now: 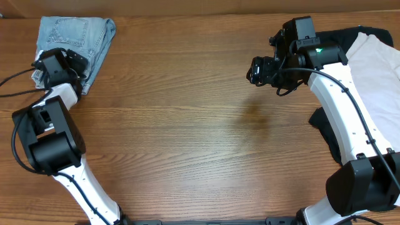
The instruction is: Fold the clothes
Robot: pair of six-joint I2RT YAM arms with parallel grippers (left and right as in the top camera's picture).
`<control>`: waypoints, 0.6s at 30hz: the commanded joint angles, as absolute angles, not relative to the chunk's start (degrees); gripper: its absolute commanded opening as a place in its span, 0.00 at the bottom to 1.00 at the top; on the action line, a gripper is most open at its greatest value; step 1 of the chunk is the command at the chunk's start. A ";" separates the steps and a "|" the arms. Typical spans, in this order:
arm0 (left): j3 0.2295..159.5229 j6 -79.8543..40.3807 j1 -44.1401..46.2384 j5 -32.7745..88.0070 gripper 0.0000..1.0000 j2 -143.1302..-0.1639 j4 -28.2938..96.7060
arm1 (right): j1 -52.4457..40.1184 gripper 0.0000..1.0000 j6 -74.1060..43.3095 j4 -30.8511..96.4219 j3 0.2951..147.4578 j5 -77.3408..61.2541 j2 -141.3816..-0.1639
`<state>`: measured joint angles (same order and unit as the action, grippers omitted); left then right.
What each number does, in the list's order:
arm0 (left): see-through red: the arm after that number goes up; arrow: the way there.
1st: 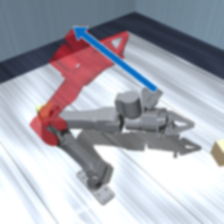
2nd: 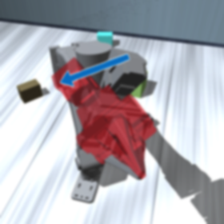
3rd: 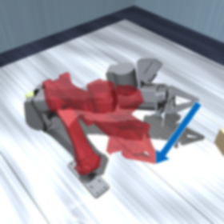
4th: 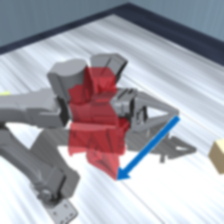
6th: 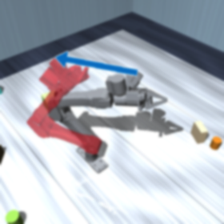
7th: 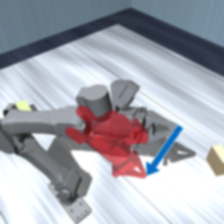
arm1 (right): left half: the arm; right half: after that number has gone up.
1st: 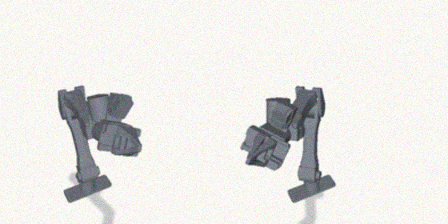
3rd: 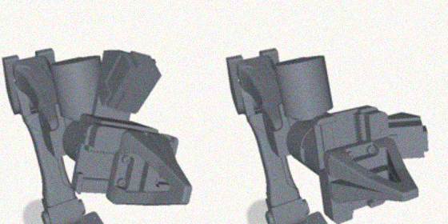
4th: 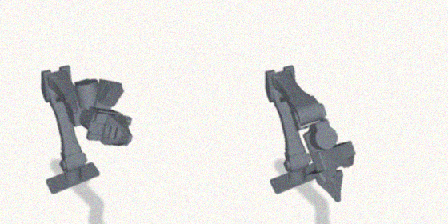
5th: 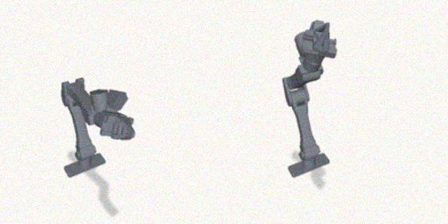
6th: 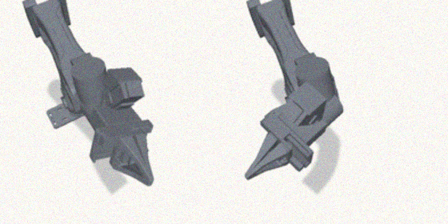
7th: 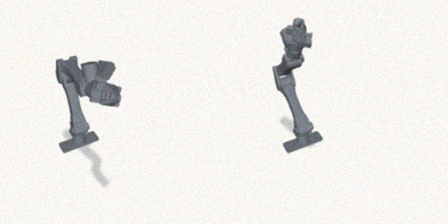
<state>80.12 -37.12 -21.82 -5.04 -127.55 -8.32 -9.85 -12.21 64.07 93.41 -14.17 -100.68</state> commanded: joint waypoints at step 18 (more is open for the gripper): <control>78.98 -26.81 -22.92 1.56 1.00 -85.78 32.64 | -10.00 0.86 -7.75 66.04 97.43 -15.27 -98.56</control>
